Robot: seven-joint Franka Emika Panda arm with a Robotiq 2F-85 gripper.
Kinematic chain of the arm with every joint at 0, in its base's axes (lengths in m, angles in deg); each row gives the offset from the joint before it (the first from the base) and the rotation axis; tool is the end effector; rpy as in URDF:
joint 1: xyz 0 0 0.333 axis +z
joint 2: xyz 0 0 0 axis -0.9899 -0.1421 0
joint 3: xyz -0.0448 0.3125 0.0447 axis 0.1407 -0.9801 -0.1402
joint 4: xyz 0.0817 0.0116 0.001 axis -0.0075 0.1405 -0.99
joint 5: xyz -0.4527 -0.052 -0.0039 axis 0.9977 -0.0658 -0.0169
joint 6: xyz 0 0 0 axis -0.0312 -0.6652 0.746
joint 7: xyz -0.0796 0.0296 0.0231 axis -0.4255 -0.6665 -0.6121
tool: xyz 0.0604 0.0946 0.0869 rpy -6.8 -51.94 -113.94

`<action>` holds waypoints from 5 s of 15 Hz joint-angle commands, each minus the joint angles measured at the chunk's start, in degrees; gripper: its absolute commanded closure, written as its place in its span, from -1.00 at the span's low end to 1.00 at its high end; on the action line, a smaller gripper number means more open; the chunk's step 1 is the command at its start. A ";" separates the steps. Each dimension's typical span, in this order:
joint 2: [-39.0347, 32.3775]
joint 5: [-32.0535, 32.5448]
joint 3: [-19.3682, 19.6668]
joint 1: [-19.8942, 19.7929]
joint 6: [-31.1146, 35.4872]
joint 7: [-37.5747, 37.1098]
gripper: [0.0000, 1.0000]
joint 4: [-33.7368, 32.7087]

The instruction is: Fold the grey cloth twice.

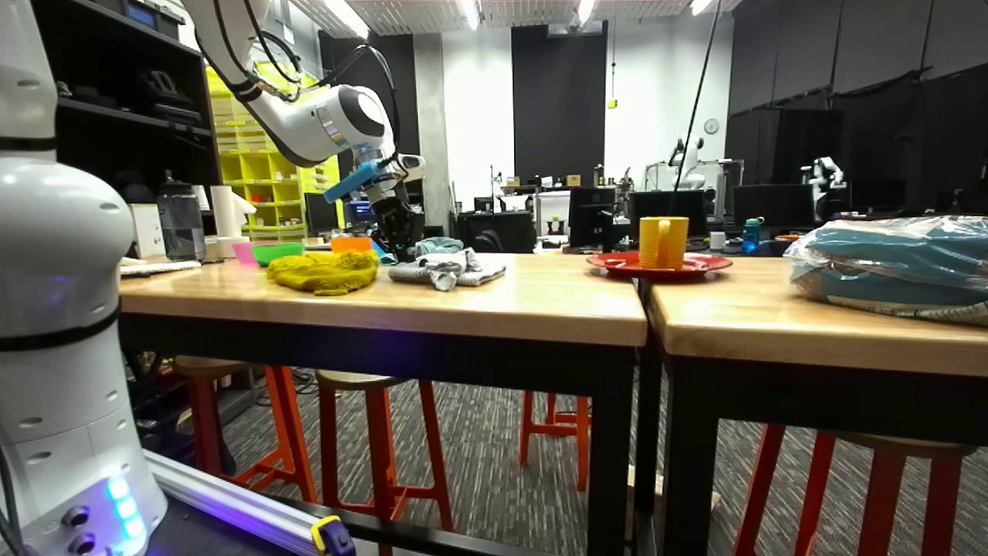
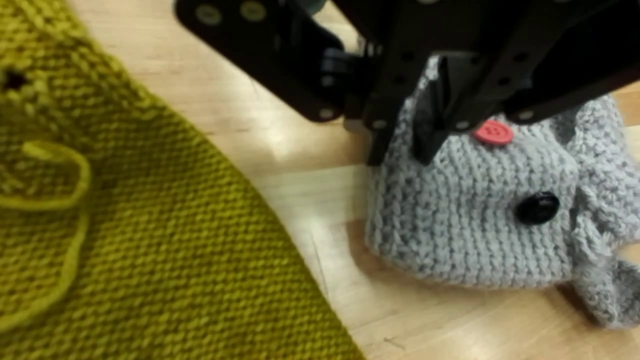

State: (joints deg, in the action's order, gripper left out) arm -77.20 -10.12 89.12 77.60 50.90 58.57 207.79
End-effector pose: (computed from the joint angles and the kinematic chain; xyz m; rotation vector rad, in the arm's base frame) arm 0.5436 -0.0712 0.3234 2.7744 -0.2124 -0.0835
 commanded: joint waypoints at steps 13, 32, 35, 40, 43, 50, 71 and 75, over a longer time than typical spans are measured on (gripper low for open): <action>8.66 -10.59 -0.51 4.17 0.05 10.71 0.98 1.69; 8.34 -19.56 14.71 -5.84 -1.73 29.06 0.98 -2.79; 6.61 -21.23 15.85 -6.44 -2.12 29.80 0.98 -4.95; 3.12 -21.09 16.91 -7.89 -3.29 29.37 0.98 -8.63; 1.55 -20.90 17.36 -8.96 -3.72 28.98 0.98 -10.38; -1.81 -17.53 17.14 -10.88 -2.67 24.91 0.98 -12.18; -11.56 -16.69 18.14 -14.00 -0.39 23.47 -0.35 -15.93; -11.06 -17.74 18.44 -14.96 1.11 23.35 -0.91 -15.52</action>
State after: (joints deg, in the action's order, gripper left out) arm -88.37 -26.54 107.29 63.32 50.98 81.23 192.50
